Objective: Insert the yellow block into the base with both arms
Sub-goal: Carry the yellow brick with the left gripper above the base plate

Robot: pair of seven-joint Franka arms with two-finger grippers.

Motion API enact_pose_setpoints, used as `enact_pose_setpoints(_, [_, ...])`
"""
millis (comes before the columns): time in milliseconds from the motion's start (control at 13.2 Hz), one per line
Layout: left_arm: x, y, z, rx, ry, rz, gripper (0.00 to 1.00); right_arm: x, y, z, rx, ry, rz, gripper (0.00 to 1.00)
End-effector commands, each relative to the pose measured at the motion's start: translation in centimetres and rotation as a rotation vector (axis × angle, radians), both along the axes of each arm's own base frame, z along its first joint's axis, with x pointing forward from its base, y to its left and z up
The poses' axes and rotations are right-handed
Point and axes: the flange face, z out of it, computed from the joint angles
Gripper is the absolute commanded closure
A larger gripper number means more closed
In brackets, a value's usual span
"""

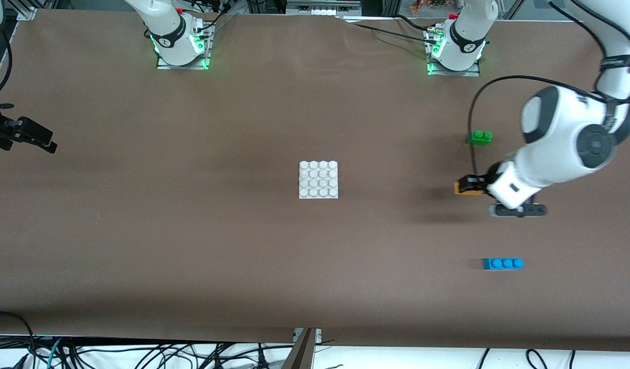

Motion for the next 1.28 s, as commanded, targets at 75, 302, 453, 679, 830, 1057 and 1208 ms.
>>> enact_pose_setpoints(75, [0.1,-13.7,-0.7,0.015,0.008,0.037,1.00,0.2,0.1,0.5,-0.001,0.000,0.010,0.00])
enact_pose_setpoints(302, [-0.9,-23.6,-3.7,0.027,0.019,0.081,1.00,0.2,0.1,0.5,-0.001,0.000,0.010,0.00])
enact_pose_setpoints(453, [-2.1,-27.6,-5.8,0.070,0.004,0.066,1.00,0.2,0.1,0.5,-0.001,0.000,0.010,0.00])
enact_pose_setpoints(679, [-3.2,-31.4,-8.5,0.101,-0.008,0.056,1.00,0.2,0.1,0.5,-0.001,0.000,0.010,0.00])
enact_pose_setpoints(830, [-4.5,-34.1,-10.7,0.116,-0.008,0.042,1.00,0.2,0.1,0.5,-0.001,0.000,0.008,0.00])
enact_pose_setpoints(1057, [-5.7,-36.7,-14.0,0.105,0.001,0.058,1.00,0.2,0.0,0.5,-0.001,0.000,0.005,0.00])
enact_pose_setpoints(1208, [-6.3,-37.7,-15.2,0.087,-0.010,0.048,1.00,0.2,0.0,0.5,0.000,0.000,0.005,0.00])
